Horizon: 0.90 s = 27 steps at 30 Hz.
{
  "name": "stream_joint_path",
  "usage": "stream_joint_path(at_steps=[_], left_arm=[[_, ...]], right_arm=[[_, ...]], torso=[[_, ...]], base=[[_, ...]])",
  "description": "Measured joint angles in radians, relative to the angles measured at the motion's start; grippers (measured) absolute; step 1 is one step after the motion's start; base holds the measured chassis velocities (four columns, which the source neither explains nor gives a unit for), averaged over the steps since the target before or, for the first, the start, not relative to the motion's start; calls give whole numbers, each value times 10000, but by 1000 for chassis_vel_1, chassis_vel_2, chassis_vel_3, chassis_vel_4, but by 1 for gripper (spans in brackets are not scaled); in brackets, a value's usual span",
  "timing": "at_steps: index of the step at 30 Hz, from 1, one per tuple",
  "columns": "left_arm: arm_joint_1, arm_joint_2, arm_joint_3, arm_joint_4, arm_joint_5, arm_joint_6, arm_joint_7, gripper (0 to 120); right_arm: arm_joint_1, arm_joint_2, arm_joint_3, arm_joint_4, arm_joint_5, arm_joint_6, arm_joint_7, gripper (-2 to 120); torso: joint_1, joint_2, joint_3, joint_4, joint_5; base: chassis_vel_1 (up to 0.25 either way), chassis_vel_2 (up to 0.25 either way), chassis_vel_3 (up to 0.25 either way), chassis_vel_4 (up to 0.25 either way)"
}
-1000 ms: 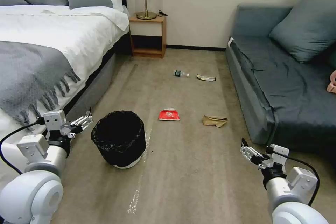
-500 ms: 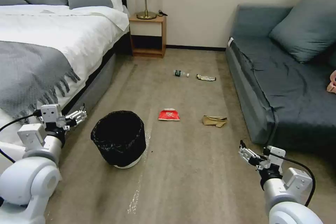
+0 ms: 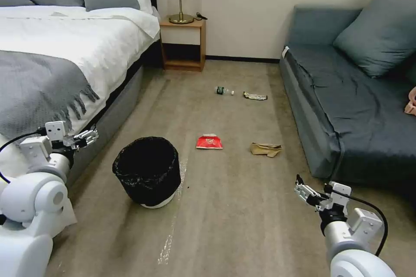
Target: Pick up the trash bin, then pick up the garbage on the floor and place it into the trash bin.
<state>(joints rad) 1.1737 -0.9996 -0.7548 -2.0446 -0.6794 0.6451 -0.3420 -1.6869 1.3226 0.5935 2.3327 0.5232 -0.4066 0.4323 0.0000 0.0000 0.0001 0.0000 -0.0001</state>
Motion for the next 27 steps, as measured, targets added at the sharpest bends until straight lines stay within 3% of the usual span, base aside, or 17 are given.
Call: stream_joint_path(at_steps=[7,8,14,27], left_arm=[[-200,41,137,453,-27,19,2,99],[-242,-30,153,913,-25,-2,3,98],[-316,-222,309,1358,-11,-58,88,98],[-700,-728,1361,2936,250,-421,338,98]], right_arm=[[49,43,-168,-119,-169,82,-22,100],[149,46,-299,-271,-243,160,-61,100],[246,52,-329,-372,-267,217,-100,100],[188,177,-358,-482,-421,351,-132,100]], torso=[[0,0,0,-3,0],[0,0,0,2,-1],[0,0,-1,-1,1],[0,0,-1,0,1]], base=[[0,0,0,0],[0,0,0,0],[0,0,0,0],[0,0,0,0]])
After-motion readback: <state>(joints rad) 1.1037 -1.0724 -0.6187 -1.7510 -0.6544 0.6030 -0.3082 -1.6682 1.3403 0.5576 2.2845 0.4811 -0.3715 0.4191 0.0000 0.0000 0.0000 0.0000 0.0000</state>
